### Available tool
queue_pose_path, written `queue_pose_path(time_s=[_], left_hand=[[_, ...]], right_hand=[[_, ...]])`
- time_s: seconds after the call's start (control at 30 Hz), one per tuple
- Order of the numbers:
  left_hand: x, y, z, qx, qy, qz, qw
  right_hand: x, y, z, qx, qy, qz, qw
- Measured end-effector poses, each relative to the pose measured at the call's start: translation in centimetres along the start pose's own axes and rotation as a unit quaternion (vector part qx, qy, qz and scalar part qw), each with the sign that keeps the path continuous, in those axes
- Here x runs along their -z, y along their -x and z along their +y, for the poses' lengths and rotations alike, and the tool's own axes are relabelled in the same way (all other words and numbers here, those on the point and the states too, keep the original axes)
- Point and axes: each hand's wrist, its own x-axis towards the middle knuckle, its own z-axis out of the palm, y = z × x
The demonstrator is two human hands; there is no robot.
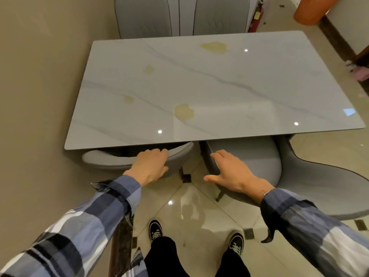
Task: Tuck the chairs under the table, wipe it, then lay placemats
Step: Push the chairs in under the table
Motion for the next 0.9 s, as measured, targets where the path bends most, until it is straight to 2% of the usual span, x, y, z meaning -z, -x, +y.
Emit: queue_pose_path(time_s=[0.07,0.17,0.37,0.67,0.77,0.9], left_hand=[[0.3,-0.1,1.6,0.041,-0.023,0.006,0.999],[1.1,0.4,2.4,0.055,-0.030,-0.020,0.998],[1.8,2.9,4.9,0.056,-0.075,-0.077,0.993],[1.5,4.5,7.6,0.048,-0.108,-0.039,0.992],[1.5,4.9,6.7,0.034,-0.065,-0.020,0.997],[1.6,6.1,2.6,0.053,0.005,-0.043,0.998]], right_hand=[[0.2,2.9,4.8,-0.022,0.018,-0.026,0.999],[0.0,6.5,10.0,-0.042,0.032,-0.049,0.997],[0.8,7.0,12.2,-0.012,0.069,-0.034,0.997],[-0.5,6.2,6.9,0.009,0.048,-0.044,0.998],[-1.2,4.4,2.5,0.054,0.032,-0.019,0.998],[-2.1,1.1,-4.7,0.131,0.048,0.032,0.990]])
